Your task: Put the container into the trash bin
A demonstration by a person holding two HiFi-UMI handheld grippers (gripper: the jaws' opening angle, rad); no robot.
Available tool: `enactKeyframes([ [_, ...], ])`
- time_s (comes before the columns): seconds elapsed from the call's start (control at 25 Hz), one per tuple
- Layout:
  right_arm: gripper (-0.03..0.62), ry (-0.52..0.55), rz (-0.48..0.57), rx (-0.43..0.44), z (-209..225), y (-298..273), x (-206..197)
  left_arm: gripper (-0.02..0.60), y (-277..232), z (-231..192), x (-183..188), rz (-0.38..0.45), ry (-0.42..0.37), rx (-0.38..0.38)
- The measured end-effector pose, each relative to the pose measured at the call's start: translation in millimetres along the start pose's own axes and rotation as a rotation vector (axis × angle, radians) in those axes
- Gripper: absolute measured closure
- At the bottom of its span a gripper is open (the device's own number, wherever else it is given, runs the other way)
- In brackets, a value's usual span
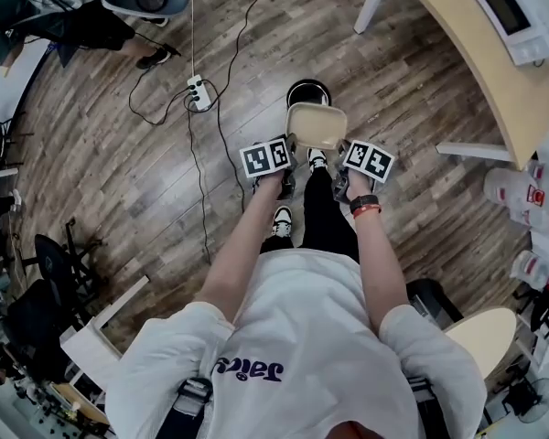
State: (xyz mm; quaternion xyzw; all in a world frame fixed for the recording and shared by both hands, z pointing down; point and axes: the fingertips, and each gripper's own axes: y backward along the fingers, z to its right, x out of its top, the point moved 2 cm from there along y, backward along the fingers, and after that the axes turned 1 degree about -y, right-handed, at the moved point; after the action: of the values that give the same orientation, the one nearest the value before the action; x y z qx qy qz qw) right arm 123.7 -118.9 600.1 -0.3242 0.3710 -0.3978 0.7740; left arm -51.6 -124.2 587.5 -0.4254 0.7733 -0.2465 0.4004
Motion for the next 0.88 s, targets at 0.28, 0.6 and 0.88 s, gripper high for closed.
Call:
enactKeyframes([
  [0.28, 0.542, -0.004, -0.05, -0.002, 7, -33, 13, 0.477, -30, -13, 11, -0.034, 0.005, 0.018],
  [0.6, 0.542, -0.038, -0.097, -0.018, 23, -73, 27, 0.477, -72, -27, 23, -0.072, 0.005, 0.039],
  [0.88, 0.542, -0.046, -0.122, -0.027, 39, -99, 50, 0.477, -108, -28, 33, -0.092, 0.028, 0.05],
])
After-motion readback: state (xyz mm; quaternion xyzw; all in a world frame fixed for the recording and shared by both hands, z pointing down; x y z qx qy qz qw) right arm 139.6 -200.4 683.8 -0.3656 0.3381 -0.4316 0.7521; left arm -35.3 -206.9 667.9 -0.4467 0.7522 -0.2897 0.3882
